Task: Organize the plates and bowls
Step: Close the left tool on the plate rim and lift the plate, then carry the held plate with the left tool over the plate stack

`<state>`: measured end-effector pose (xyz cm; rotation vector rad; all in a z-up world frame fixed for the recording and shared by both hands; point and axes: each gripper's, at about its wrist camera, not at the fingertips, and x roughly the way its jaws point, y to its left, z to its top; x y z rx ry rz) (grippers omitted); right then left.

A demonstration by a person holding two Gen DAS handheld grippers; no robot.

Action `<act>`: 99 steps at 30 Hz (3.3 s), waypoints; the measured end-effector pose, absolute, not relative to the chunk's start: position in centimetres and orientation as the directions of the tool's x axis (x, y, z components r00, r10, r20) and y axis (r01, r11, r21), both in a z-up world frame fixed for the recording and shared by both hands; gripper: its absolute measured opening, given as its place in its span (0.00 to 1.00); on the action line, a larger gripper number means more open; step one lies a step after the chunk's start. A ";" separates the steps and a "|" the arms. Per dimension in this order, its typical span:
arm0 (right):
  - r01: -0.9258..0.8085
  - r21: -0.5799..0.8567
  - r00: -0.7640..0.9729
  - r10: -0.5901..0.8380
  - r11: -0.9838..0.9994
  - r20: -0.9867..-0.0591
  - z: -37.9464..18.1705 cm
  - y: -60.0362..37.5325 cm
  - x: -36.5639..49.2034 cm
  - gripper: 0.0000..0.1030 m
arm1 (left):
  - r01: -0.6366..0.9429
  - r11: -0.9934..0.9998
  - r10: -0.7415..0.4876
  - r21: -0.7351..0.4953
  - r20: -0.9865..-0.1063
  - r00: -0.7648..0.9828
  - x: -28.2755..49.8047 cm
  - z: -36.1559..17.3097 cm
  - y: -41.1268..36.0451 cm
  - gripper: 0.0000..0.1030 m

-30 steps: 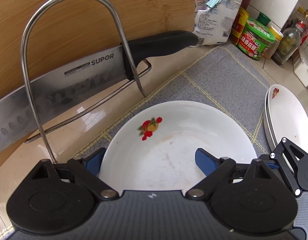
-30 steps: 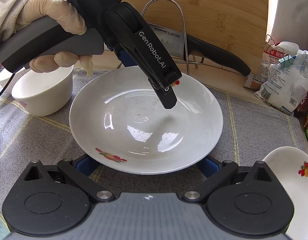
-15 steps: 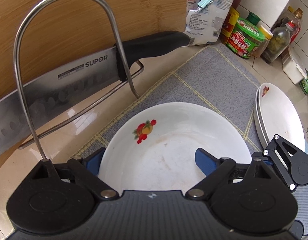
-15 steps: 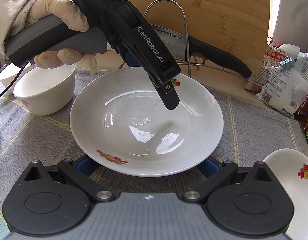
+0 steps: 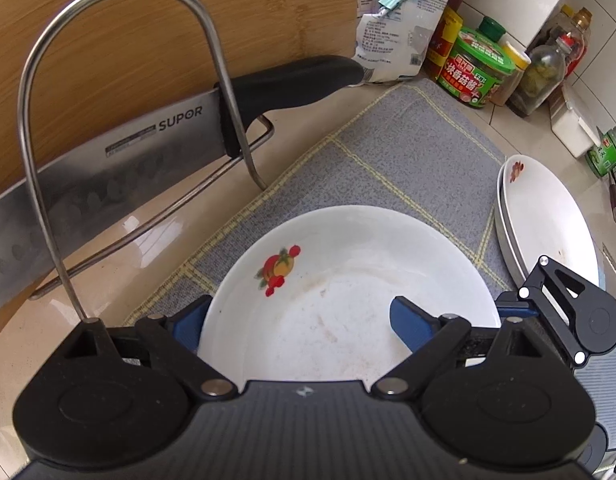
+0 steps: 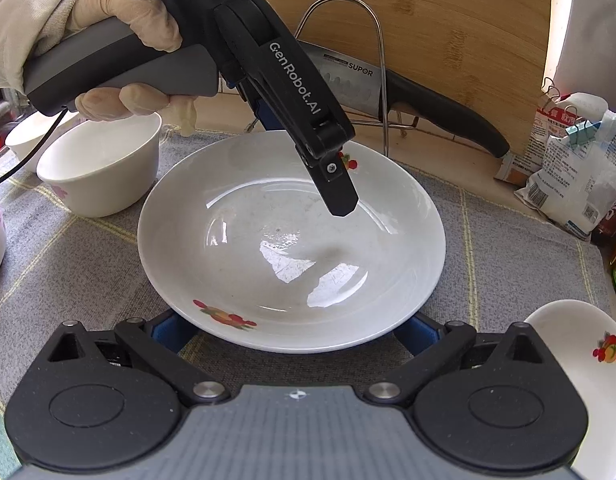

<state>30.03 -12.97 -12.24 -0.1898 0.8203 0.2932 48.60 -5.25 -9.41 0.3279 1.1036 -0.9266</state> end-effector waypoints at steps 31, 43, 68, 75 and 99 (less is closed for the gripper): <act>-0.361 -0.054 0.653 0.211 0.931 -0.728 -10.4 -12.7 28.3 1.00 | 0.782 0.591 -0.498 -0.196 -0.851 0.163 46.2 -7.2 -3.9 0.90; -0.361 -0.045 0.653 0.218 0.931 -0.725 -9.0 -13.2 25.8 1.00 | 0.789 0.584 -0.502 -0.191 -0.848 0.167 43.0 -5.7 -4.1 0.90; -0.251 -0.067 0.697 0.133 0.966 -0.705 -6.8 -18.9 20.2 1.00 | 0.860 0.481 -0.531 -0.167 -0.837 0.135 38.7 -4.4 -11.6 0.90; -0.162 -0.076 0.706 0.062 0.984 -0.706 -6.8 -21.9 18.8 1.00 | 0.899 0.403 -0.546 -0.170 -0.833 0.087 37.8 -4.9 -15.8 0.90; 0.041 -0.086 0.671 -0.091 0.995 -0.736 -7.7 -27.3 16.3 1.00 | 0.949 0.245 -0.545 -0.200 -0.838 -0.036 35.9 -7.2 -25.0 0.90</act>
